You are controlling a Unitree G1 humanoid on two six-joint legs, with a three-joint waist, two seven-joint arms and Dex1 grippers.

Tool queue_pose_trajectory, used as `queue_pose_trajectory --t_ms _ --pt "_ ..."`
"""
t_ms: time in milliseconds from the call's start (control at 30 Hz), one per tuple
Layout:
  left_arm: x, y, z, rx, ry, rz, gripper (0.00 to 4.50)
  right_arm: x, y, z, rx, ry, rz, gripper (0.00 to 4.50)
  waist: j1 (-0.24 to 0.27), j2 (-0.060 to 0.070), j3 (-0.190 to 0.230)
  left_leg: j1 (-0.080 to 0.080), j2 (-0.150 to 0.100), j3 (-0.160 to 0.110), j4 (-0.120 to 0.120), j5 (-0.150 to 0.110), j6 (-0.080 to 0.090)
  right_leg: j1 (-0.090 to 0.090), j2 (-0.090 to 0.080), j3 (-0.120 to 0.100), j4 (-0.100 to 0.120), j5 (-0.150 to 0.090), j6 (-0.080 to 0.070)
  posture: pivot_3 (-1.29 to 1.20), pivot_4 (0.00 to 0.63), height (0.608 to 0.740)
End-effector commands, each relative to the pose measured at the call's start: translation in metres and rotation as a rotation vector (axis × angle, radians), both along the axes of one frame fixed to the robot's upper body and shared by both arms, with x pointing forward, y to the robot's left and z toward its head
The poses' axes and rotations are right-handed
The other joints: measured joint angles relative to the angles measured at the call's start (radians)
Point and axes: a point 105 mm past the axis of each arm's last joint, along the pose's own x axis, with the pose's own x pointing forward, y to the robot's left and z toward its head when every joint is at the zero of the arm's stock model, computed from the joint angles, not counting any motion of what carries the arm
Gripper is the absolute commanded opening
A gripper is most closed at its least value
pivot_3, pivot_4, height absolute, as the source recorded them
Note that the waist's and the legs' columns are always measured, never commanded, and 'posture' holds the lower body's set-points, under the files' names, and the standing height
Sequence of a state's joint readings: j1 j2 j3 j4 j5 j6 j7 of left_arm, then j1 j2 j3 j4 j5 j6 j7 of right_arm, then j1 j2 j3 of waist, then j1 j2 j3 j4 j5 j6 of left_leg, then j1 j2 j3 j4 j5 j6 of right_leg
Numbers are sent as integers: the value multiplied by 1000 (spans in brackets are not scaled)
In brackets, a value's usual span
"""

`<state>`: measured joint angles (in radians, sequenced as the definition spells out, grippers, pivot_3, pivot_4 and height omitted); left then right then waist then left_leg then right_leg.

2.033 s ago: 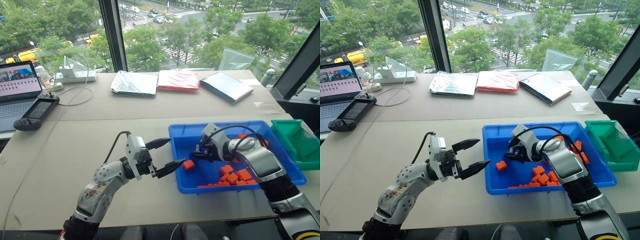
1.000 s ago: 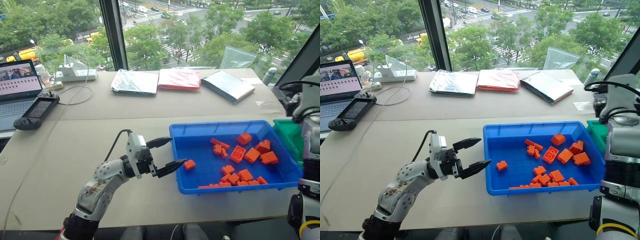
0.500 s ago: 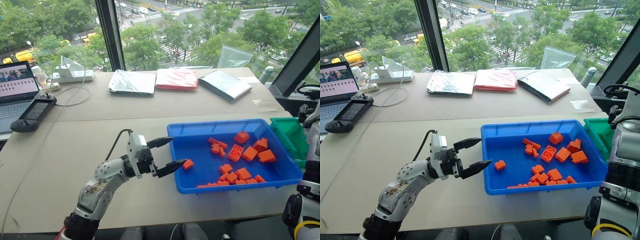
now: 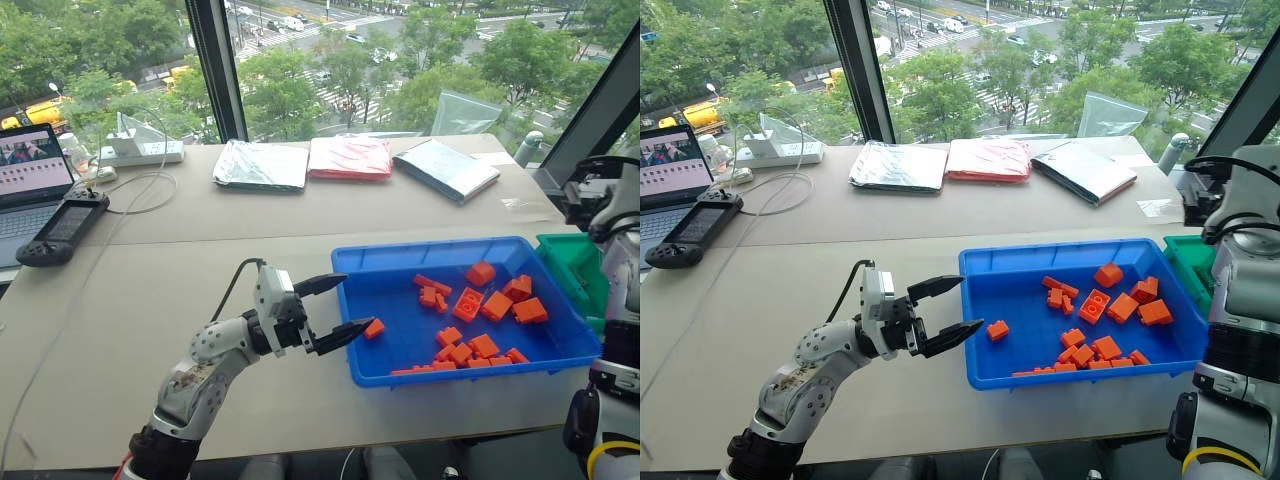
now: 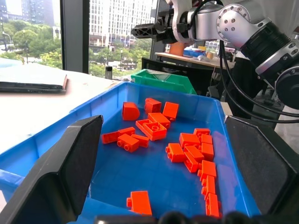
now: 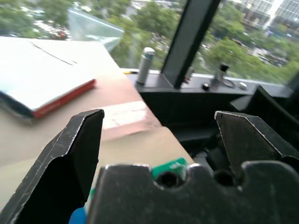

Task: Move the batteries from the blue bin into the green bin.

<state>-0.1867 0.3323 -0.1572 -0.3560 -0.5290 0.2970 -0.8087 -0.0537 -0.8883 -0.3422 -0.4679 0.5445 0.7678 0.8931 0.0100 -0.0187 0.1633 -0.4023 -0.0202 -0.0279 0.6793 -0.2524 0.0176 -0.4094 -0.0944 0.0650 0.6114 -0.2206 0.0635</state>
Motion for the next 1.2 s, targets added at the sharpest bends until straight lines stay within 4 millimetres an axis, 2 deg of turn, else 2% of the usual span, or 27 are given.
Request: queue_pose_trajectory --t_ms 33,100,167,233,333,400,667,867,1067,1200 --pt "-3 -1 9 -17 -48 -10 4500 -29 11 28 20 -49 170 4419 -4 0 0 1 0 1 1 0 0 1 0 0 0 0 1 0 150 740" --pt "-3 -2 10 -17 -49 -11 4500 -39 16 28 35 -38 227 4419 -9 -2 1 7 1 2 1 0 0 7 1 1 0 1 1 0 150 740" --pt "-2 -2 11 -17 -50 -10 4500 -39 18 31 59 -67 233 4419 -12 -3 1 12 2 3 1 0 0 11 4 1 0 -1 0 0 150 740" --pt "-2 -2 12 -15 -52 -10 4500 -34 15 28 57 -81 197 4419 -14 -2 1 14 3 3 1 0 -1 13 5 1 0 -5 5 0 150 740" --pt "-1 -2 13 -14 -51 -7 4500 -35 15 20 56 -78 183 4419 -14 -2 1 14 2 3 1 1 -1 12 5 1 1 -5 4 0 150 740" --pt "-1 -1 14 -15 -48 3 4500 -34 15 18 56 -87 174 4419 -13 -2 1 13 2 3 0 0 -1 11 4 1 1 -2 -1 0 150 740" --pt "3 3 15 -19 -37 54 4500 -34 21 13 81 -109 154 4419 -7 -2 1 10 1 2 0 0 -1 7 3 1 2 -2 0 0 150 740" --pt "18 14 19 -48 -29 203 4500 -22 21 15 102 -194 38 4419 -7 -2 1 10 1 2 0 0 -1 7 3 1 2 -2 0 0 150 740" --pt "54 29 35 -132 -16 536 4500 13 10 28 143 -342 -225 4419 -5 -3 1 10 0 1 0 1 -2 7 3 1 2 -2 0 0 150 740" --pt "82 40 41 -187 25 746 4500 51 -28 29 28 -435 -600 4419 -4 -3 1 10 -1 1 0 1 -2 7 2 1 2 -1 0 0 150 740"
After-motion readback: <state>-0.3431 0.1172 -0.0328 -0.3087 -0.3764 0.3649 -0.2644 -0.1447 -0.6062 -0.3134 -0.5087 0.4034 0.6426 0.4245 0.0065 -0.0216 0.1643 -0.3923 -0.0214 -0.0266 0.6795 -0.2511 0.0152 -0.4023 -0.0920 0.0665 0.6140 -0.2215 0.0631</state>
